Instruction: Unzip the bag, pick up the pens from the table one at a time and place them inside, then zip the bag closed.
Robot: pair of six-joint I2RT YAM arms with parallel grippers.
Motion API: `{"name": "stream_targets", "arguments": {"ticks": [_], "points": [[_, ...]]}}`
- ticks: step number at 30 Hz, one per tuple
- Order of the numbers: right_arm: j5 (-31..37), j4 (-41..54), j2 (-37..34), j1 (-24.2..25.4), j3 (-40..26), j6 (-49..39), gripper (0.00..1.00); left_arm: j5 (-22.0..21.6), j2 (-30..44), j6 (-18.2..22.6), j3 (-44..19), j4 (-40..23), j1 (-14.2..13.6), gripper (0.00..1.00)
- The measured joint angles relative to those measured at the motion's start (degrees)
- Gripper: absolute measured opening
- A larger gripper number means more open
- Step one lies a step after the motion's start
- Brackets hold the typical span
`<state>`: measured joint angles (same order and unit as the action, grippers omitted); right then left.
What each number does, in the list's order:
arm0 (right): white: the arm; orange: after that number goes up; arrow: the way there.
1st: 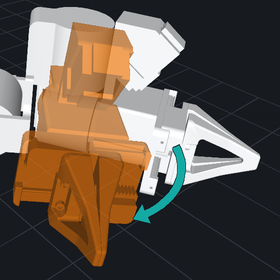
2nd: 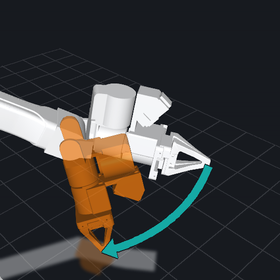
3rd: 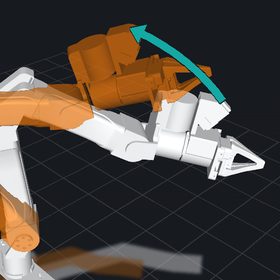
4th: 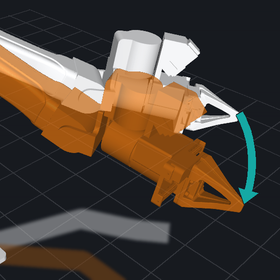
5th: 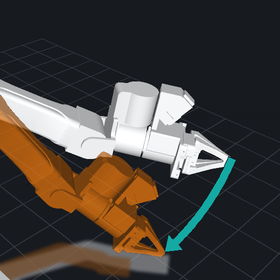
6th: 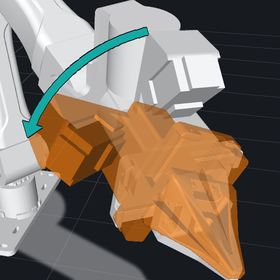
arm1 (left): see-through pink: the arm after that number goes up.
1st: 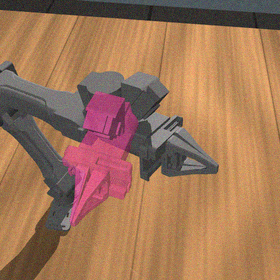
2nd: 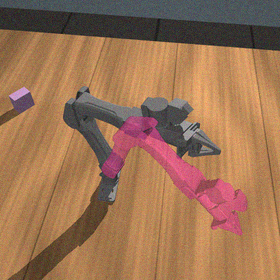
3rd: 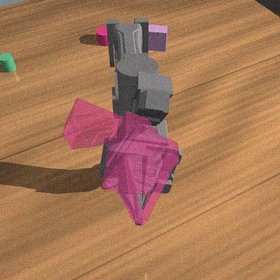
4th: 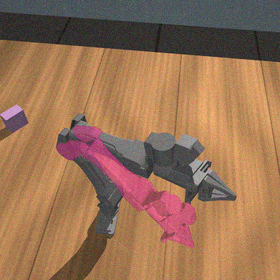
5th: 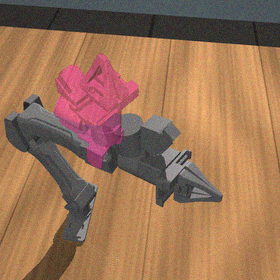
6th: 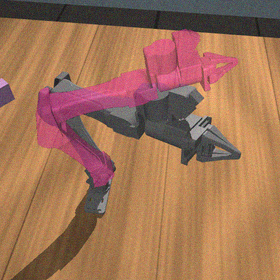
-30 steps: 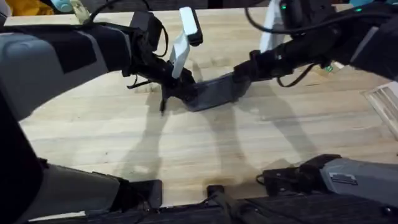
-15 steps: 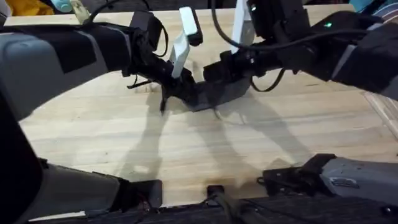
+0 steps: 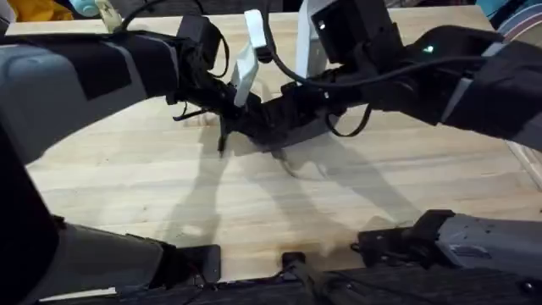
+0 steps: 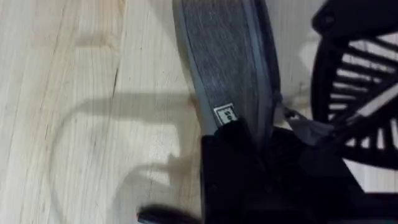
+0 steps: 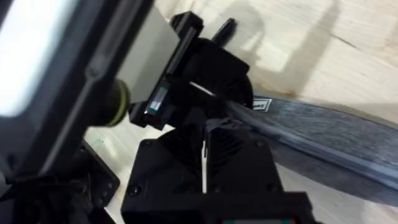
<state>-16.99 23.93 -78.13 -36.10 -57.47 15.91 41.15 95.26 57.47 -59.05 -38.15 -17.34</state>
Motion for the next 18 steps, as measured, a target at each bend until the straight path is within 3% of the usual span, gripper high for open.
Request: {"name": "stream_targets", "arguments": {"ticks": [5,6,9,10,18], "points": [[-0.9,0.1,0.0,-0.2,0.0,0.3,0.038,0.0,0.0,0.0,0.0,0.0,0.0,0.043],[-1.3,0.0,0.0,-0.2,0.0,0.5,0.138,0.0,0.0,0.0,0.0,0.0,0.0,0.043],[-2.5,-0.2,0.1,-0.4,0.0,0.4,0.576,0.0,0.0,0.2,0.0,0.0,0.1,0.043],[-3.8,0.6,0.4,-1.1,0.0,-1.2,0.986,0.0,0.0,0.2,0.0,0.0,0.0,0.043],[-0.3,13.9,6.2,-1.1,-1.0,-8.1,0.997,0.0,0.0,0.2,0.0,0.1,0.0,0.043]]}}
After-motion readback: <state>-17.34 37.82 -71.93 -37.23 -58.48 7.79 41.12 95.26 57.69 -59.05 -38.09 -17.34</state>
